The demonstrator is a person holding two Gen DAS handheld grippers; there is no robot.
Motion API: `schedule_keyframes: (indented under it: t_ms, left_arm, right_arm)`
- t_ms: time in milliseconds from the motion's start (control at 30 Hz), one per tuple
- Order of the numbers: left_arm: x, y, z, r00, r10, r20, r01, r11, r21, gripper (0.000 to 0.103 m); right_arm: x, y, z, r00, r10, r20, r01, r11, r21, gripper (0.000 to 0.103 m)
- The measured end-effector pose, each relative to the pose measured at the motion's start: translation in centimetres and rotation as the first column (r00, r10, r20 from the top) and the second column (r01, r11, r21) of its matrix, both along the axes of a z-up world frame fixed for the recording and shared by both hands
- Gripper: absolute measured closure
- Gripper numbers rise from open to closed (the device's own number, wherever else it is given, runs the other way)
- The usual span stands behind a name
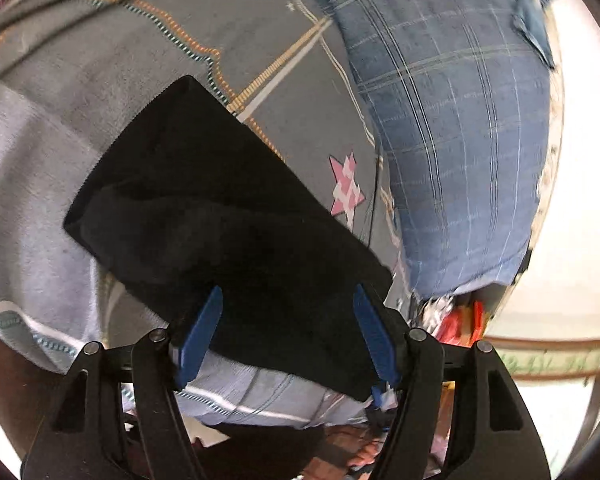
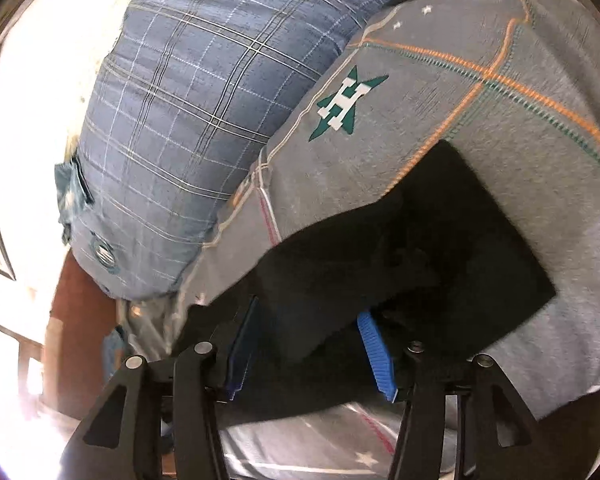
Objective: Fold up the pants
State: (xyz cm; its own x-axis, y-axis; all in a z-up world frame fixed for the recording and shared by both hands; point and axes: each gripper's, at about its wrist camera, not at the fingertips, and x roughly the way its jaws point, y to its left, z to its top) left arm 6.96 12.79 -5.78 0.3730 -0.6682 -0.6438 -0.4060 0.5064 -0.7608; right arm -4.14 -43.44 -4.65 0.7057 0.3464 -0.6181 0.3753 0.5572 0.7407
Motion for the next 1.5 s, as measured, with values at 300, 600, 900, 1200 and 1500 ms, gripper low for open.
schedule_keyframes:
  t_ms: [300,600,900,1200,1500]
  left_arm:
    - [5.6,-0.1,0.0,1.0,-0.005,-0.024,0.004,0.998,-0.062,0.1]
    - [3.6,-3.2,8.4,0.937,-0.178,0.301,0.134,0.978,0.163,0.098]
    - [-0.8,-1.3,-3.7,0.989,-0.144,0.034,0.142,0.989,0.036,0.097]
    - [-1.6,-0.7,-3.7,0.989,-0.142,0.05,0.139,0.988,0.059,0.093]
    - [0.1,-0.7,-3.2,0.992,-0.11,0.059,0.107,0.993,0.047,0.085]
  right_arm:
    - [3.3,-1.5,0.8,0.999,0.02,0.029,-0.019,0.999,-0.037,0.099]
    - [1.6,-2.1,8.5,0.969,0.086,0.232,-0.018,0.959,-0.281,0.099]
    - [-1.6,-2.3,-1.0,0.999,0.032,0.041,-0.024,0.986,-0.166,0.099]
    - [-2.8,-2.4,-1.5,1.0,0.025,-0.003,-0.025,0.988,-0.149,0.094]
    - [-1.9,-2.5,-0.6,1.0,0.016,0.009,-0.014,0.986,-0.169,0.098]
